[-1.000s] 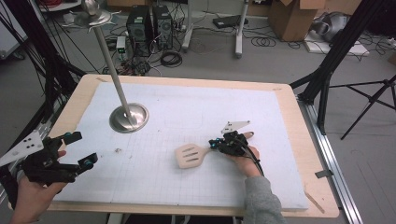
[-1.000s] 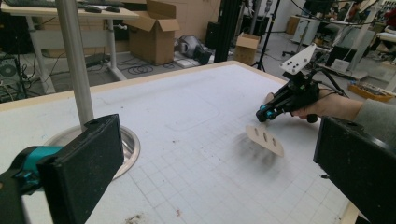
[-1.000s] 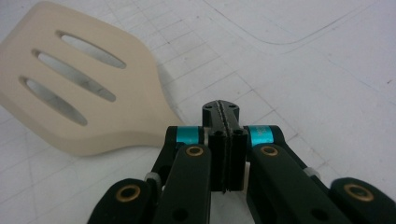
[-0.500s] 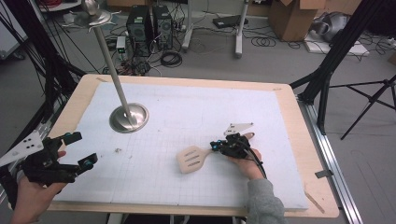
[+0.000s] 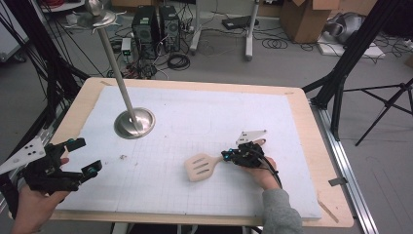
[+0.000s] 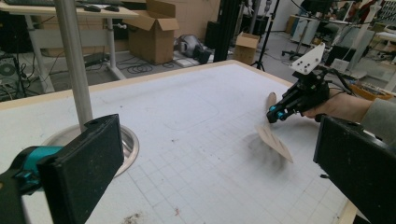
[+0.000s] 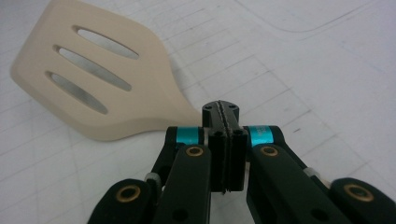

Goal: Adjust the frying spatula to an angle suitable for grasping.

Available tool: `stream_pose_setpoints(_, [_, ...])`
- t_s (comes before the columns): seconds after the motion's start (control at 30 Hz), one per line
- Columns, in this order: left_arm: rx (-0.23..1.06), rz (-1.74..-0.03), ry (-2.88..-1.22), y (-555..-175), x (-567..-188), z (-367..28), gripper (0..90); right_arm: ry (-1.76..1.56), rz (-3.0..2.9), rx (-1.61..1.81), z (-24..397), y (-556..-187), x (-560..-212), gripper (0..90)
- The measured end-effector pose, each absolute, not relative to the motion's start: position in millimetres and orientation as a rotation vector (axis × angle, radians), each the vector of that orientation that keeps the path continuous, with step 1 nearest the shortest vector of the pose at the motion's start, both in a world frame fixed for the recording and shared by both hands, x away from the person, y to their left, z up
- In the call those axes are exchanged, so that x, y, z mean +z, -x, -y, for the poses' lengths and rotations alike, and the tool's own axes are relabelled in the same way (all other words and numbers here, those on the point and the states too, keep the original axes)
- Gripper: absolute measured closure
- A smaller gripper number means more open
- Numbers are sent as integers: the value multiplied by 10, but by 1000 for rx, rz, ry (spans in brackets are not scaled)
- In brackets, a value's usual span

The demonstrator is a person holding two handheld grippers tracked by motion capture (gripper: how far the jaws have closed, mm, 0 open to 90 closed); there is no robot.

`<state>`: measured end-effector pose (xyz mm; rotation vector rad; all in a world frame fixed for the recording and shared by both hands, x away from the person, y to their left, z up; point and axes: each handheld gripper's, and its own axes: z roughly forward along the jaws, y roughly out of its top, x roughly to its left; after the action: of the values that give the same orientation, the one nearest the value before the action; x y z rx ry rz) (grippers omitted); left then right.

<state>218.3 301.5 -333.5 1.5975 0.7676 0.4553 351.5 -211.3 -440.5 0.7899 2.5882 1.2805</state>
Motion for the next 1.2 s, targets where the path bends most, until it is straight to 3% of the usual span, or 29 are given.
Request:
stream_pose_setpoints(0.13, [451, -768, -1601, -2205, -3342, -3000, 20, -809, -2524, 1369, 2107, -3543, -4350, 900])
stream_pose_setpoints(0.6, [437, -771, -1598, -2229, -3363, -3013, 20, -796, -2610, 1149, 1867, -3687, -4443, 900])
stream_pose_setpoints(1.2, [450, -770, -1588, -2187, -3332, -3029, 20, -811, -2612, 1239, 2023, -3516, -4463, 900])
